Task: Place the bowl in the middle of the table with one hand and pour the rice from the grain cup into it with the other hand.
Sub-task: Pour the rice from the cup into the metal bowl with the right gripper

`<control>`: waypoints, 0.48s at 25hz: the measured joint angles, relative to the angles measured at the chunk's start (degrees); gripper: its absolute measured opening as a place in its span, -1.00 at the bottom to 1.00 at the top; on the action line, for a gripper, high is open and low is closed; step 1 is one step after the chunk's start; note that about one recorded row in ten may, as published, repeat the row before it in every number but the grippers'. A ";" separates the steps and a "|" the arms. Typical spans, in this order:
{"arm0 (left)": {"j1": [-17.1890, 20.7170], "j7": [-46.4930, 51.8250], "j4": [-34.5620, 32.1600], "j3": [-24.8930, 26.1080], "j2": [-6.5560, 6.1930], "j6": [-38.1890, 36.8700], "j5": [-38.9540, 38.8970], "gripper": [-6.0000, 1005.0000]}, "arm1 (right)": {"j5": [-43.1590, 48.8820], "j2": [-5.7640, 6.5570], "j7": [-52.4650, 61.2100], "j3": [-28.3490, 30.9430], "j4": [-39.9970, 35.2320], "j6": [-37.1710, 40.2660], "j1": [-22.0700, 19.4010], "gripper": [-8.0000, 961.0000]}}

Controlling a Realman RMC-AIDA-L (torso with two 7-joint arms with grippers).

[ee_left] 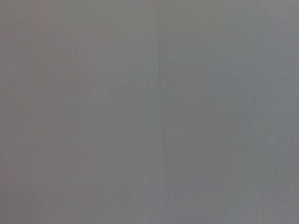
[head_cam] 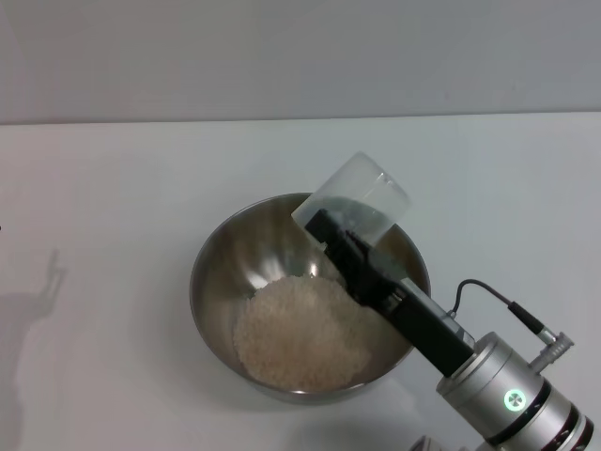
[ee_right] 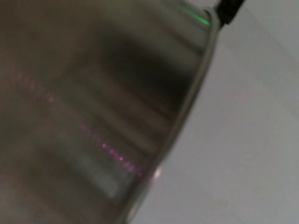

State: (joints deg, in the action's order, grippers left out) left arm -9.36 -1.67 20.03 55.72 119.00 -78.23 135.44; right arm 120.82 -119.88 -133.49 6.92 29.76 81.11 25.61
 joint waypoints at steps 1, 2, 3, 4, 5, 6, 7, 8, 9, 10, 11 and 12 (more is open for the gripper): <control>0.00 0.00 0.00 0.00 0.00 0.00 0.00 0.65 | 0.00 0.00 0.00 0.00 0.00 0.00 0.00 -0.95; 0.02 0.00 0.00 0.00 0.00 0.00 0.00 0.65 | 0.67 0.00 -1.18 -0.11 0.01 -0.62 0.01 -0.95; 0.04 0.00 0.00 0.00 0.00 0.00 0.00 0.65 | 0.67 0.00 -1.18 -0.11 0.01 -0.62 0.01 -0.95; 0.06 0.00 0.00 0.00 0.00 0.00 0.00 0.65 | 0.99 0.00 -1.85 -0.12 0.01 -0.99 0.03 -0.95; 0.07 0.00 0.00 0.00 0.00 0.00 0.00 0.65 | 1.63 0.00 -3.05 -0.13 0.10 -1.60 0.10 -0.95; 0.07 0.00 0.00 0.00 0.00 0.00 0.00 0.65 | 1.63 0.00 -3.05 -0.13 0.10 -1.60 0.10 -0.95; 0.08 0.00 0.00 0.00 0.00 0.00 0.00 0.65 | 2.02 0.00 -3.37 -0.13 0.15 -1.83 0.14 -0.95; 0.08 0.00 0.00 0.00 0.00 0.00 0.00 0.65 | 2.49 0.00 -3.47 -0.13 0.21 -2.10 0.17 -0.95; 0.09 0.00 0.00 0.00 0.00 0.00 0.00 0.65 | 2.72 0.00 -3.79 -0.12 0.23 -2.55 0.19 -0.95; 0.10 0.00 0.00 0.00 0.00 0.00 0.00 0.65 | 3.06 0.00 -4.86 -0.08 0.24 -3.51 0.20 -0.95; 0.10 0.00 0.00 0.00 0.00 0.00 0.00 0.65 | 3.06 0.00 -4.86 -0.08 0.24 -3.51 0.20 -0.95; 0.12 0.00 0.00 0.00 0.00 0.00 0.00 0.65 | 3.14 0.00 -5.51 -0.05 0.24 -3.83 0.20 -0.95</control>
State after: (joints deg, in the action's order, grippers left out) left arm -9.25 -1.67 20.03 55.72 119.00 -78.23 135.44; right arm 123.96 -119.88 -139.01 6.87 30.00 77.28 25.82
